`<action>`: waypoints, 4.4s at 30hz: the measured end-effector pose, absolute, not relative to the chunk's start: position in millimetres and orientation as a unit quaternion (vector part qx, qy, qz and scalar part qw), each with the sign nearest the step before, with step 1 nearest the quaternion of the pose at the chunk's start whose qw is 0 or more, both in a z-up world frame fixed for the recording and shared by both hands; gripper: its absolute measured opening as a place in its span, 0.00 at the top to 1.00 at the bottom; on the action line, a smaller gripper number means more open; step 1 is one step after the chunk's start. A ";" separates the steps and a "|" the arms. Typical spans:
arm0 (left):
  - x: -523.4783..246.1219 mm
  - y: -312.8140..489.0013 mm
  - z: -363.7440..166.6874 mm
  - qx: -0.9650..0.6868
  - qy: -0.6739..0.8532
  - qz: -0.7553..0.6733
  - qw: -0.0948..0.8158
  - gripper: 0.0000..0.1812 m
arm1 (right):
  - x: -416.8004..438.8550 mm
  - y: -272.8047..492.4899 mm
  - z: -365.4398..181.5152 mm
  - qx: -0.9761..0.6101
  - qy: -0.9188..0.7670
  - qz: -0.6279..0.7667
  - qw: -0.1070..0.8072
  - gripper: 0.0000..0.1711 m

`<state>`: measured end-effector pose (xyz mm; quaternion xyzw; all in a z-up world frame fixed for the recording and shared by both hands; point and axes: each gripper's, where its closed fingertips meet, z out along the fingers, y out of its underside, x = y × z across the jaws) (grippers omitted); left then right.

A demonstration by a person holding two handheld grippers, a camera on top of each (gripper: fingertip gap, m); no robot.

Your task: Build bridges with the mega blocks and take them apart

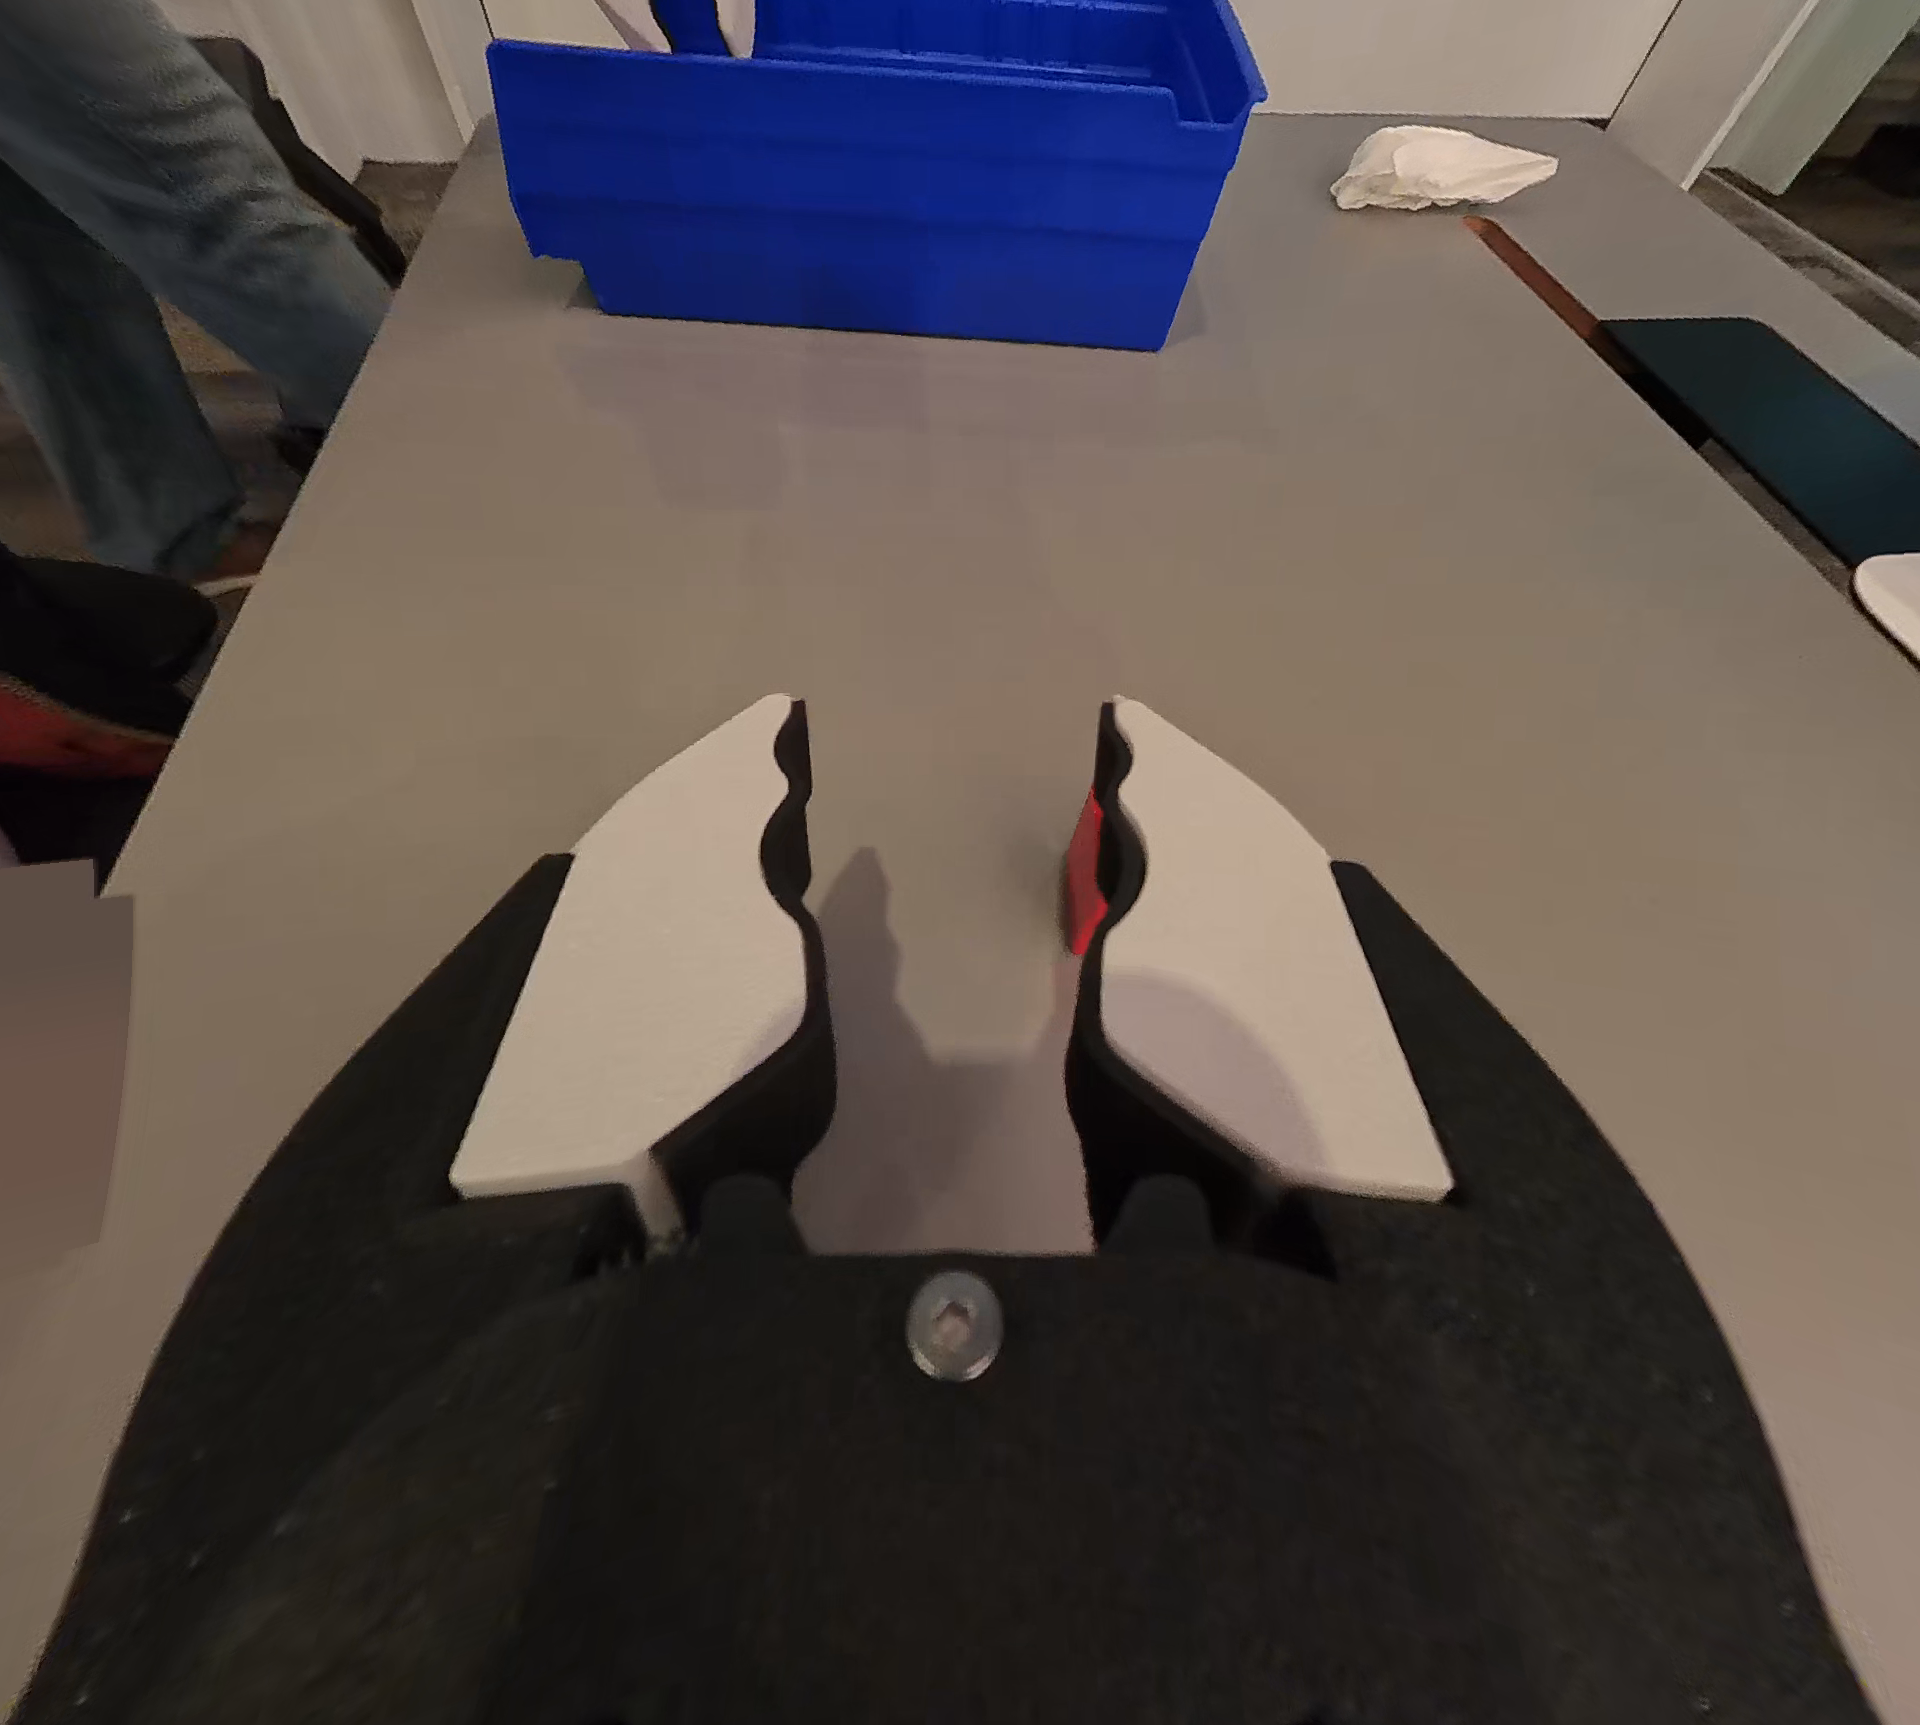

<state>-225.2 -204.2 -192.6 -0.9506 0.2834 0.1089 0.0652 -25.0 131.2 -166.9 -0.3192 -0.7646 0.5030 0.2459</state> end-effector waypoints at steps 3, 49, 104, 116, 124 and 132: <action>-229.3 -202.7 -199.4 -0.943 0.314 0.100 0.045 0.85 | -20.7 132.4 -163.0 -0.328 -0.753 0.515 0.244 0.70; -213.5 -189.5 -218.4 -0.927 0.364 -0.028 0.083 0.80 | 8.7 137.9 -127.2 -0.395 -0.689 0.554 0.252 0.74; 18.2 120.8 -23.1 -0.770 0.238 -0.139 0.575 0.79 | 16.0 117.3 4.9 -0.218 -0.609 0.679 0.347 0.82; 32.2 131.6 -35.5 -0.771 0.238 -0.143 0.573 0.77 | 27.4 127.4 -7.5 -0.219 -0.626 0.666 0.342 0.83; -22.4 83.8 -71.9 -0.826 0.193 -0.075 0.525 0.74 | -1.5 181.9 -124.1 -0.330 -0.759 0.495 0.264 0.83; -36.1 29.7 -57.3 -0.830 0.189 -0.019 0.524 0.78 | -40.7 180.1 -209.4 -0.367 -0.801 0.419 0.219 0.83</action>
